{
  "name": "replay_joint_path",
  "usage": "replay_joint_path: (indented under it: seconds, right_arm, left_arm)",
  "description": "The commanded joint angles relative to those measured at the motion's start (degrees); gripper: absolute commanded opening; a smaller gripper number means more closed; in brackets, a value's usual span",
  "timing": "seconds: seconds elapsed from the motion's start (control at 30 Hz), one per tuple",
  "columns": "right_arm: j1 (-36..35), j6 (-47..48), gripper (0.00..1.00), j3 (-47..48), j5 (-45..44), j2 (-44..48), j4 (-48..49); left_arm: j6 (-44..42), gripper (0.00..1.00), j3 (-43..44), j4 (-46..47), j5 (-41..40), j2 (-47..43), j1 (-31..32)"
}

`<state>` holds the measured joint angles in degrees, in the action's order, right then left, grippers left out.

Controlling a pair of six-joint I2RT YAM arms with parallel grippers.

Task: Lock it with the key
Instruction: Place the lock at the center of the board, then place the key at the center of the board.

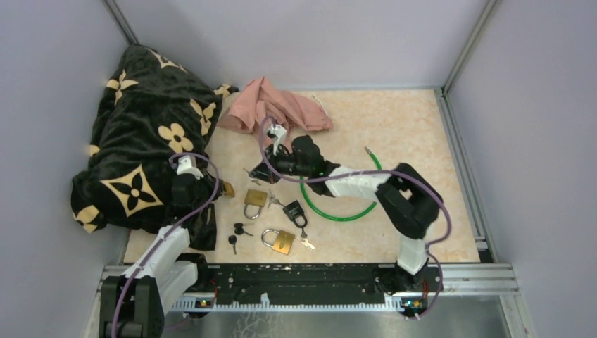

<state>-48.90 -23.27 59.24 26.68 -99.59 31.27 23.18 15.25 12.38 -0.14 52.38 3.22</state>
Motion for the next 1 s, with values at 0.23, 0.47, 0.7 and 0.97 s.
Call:
replay_joint_path:
  seconds: [0.23, 0.47, 0.7, 0.97]
  right_arm:
    - [-2.13, -14.15, 0.0, 24.32, -5.12, -25.46, -5.86]
    - [-2.1, -14.56, 0.0, 35.45, -7.43, -34.36, -16.91]
    - [-1.65, -1.07, 0.35, 43.66, -16.37, -29.76, -38.36]
    - [-0.87, 18.96, 0.68, 38.43, -39.11, -14.46, -63.99]
  left_arm:
    - [3.28, 0.99, -0.48, -3.17, -9.55, -11.16, -0.32]
    - [2.9, 0.99, 0.0, -1.79, -11.92, -17.45, -0.15]
    - [1.32, 0.99, -0.96, 0.29, -9.15, -19.3, 0.74]
    - [3.79, 0.99, -3.04, 4.07, -0.64, -21.79, 1.39]
